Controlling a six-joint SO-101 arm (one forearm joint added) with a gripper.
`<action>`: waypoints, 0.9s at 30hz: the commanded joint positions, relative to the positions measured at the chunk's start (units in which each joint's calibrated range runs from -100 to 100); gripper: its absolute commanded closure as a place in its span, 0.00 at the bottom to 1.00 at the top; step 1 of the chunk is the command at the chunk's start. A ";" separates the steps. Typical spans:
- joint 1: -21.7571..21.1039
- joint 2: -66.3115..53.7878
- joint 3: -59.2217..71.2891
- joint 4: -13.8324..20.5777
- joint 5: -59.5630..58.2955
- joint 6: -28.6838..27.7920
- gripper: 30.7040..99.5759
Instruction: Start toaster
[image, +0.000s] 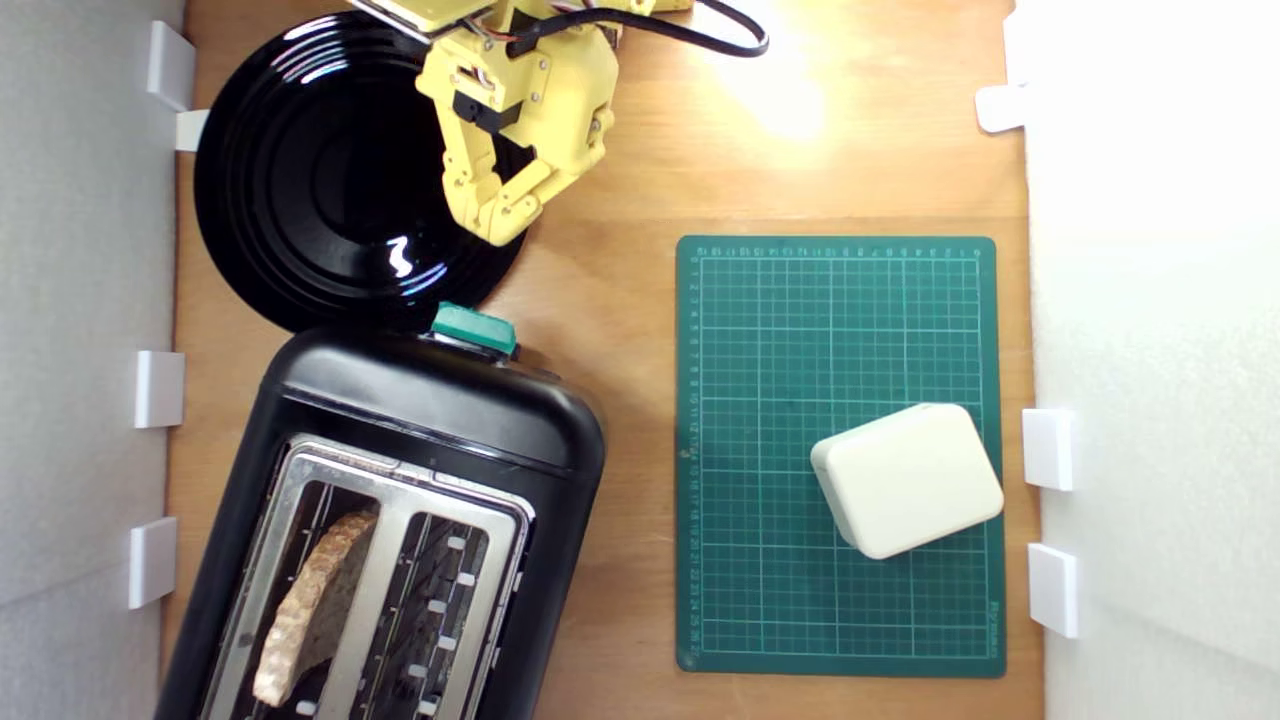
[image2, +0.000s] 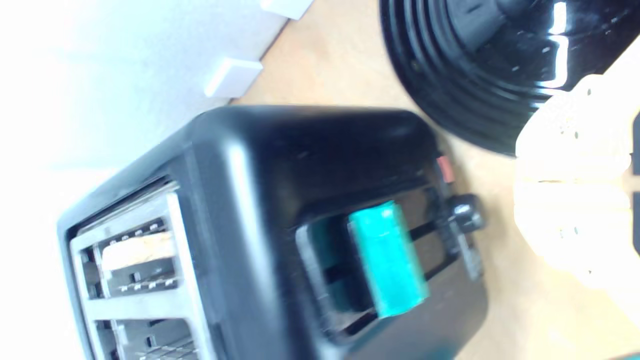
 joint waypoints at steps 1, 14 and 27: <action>-0.30 8.44 -14.50 0.66 -0.55 -0.58 0.99; -1.89 22.26 -33.12 2.44 -0.63 -2.26 0.99; -1.81 26.59 -33.22 2.35 -1.06 -2.10 0.99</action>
